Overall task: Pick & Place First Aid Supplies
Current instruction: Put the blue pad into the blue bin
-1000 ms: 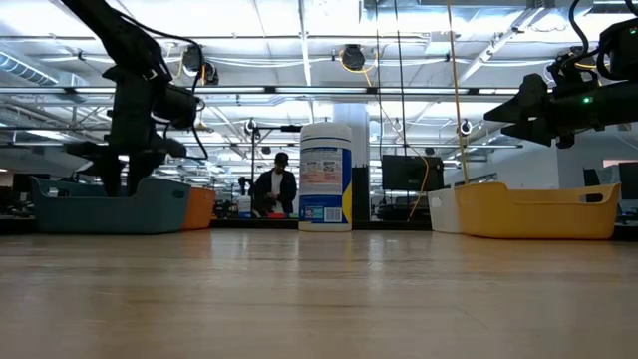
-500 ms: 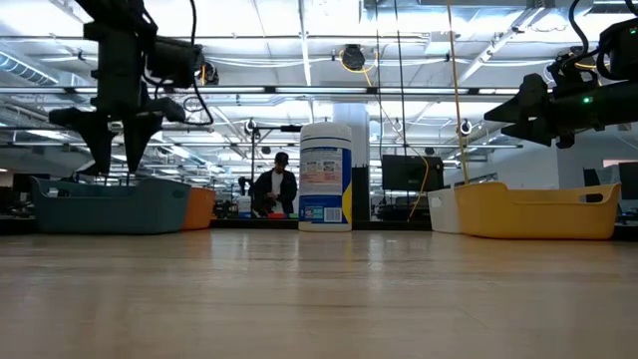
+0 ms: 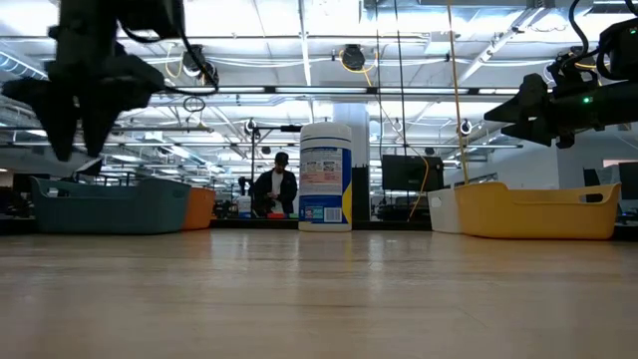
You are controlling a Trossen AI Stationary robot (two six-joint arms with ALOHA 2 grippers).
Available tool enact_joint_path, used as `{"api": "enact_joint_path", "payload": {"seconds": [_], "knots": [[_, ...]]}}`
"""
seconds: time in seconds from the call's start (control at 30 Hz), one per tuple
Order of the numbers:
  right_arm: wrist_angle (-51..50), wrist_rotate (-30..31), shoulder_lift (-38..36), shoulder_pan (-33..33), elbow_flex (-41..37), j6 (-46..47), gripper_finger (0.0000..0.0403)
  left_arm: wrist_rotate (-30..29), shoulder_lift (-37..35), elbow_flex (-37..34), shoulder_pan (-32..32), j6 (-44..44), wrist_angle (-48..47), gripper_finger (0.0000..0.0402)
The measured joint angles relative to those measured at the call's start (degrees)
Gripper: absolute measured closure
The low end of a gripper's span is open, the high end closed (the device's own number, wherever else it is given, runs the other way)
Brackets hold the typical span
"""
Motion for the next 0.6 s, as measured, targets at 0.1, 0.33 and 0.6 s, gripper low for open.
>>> {"api": "enact_joint_path", "payload": {"seconds": [0.1, 0.33, 0.6], "knots": [[0.0, 0.0, 0.0, 0.0, 0.0, 0.0, 0.0066, 0.0, 0.0, 0.0, -7.2, -6.8, 0.0, 0.0199], [0.0, 0.0, 0.0, 0.0, 0.0, 0.0, 0.0066, -0.2, 0.0, 0.0, -20.8, -23.9, 0.0, 0.0199], [0.0, 0.0, 0.0, 0.0, 0.0, 0.0, 0.0066, -0.2, 2.1, 0.0, -25.0, -28.7, -5.7, 0.0199]]}}
